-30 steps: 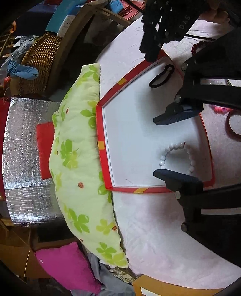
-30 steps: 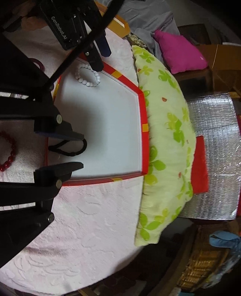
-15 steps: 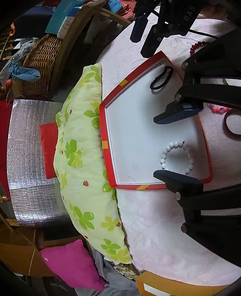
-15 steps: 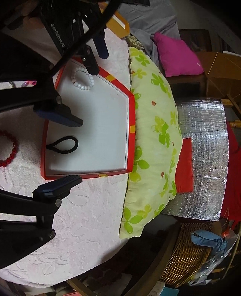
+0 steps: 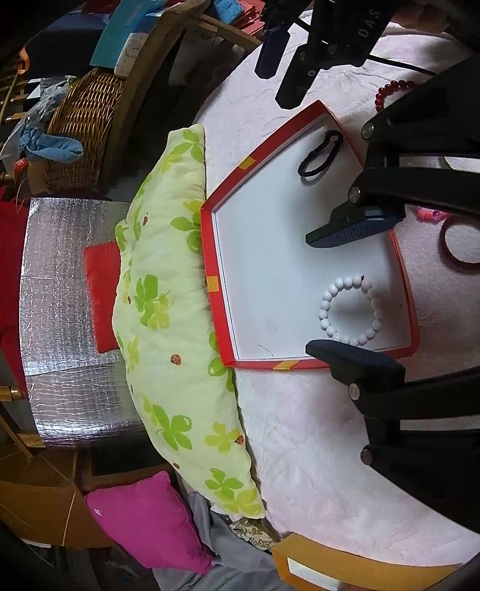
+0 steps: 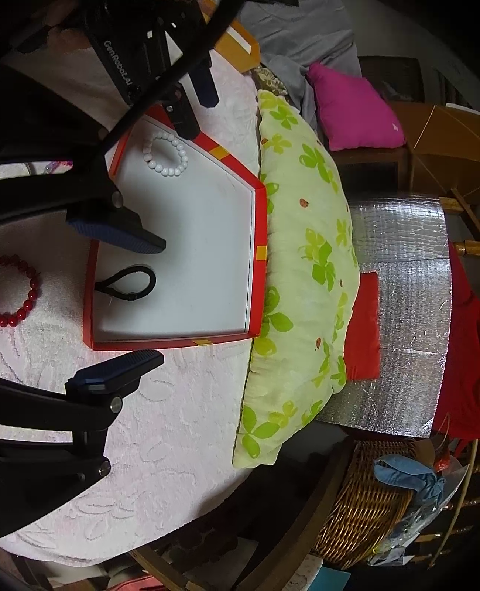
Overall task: Organize jewelry
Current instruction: 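Open both grippers and lift them away from the red box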
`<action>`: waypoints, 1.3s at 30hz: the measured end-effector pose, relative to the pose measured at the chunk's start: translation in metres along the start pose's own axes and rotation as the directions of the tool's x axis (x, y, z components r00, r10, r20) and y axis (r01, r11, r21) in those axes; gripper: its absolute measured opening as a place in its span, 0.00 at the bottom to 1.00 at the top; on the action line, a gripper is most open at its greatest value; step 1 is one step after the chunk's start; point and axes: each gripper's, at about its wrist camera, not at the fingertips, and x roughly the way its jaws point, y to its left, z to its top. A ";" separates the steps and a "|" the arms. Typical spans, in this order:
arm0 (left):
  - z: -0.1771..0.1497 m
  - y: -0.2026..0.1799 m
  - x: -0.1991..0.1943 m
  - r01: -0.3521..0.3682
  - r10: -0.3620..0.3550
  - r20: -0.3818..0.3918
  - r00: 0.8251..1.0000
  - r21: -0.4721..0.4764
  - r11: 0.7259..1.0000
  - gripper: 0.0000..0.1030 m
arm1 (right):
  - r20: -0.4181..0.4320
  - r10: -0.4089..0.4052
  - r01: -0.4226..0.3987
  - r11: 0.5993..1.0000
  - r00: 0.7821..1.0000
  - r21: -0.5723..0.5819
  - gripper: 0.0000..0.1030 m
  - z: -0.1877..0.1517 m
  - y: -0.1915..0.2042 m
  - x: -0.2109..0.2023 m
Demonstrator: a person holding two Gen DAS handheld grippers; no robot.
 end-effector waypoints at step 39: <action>-0.020 -0.001 -0.044 -0.058 0.056 0.057 0.997 0.024 0.998 0.51 | 0.041 -0.035 0.035 0.999 0.999 -0.014 0.57 0.001 0.002 -0.024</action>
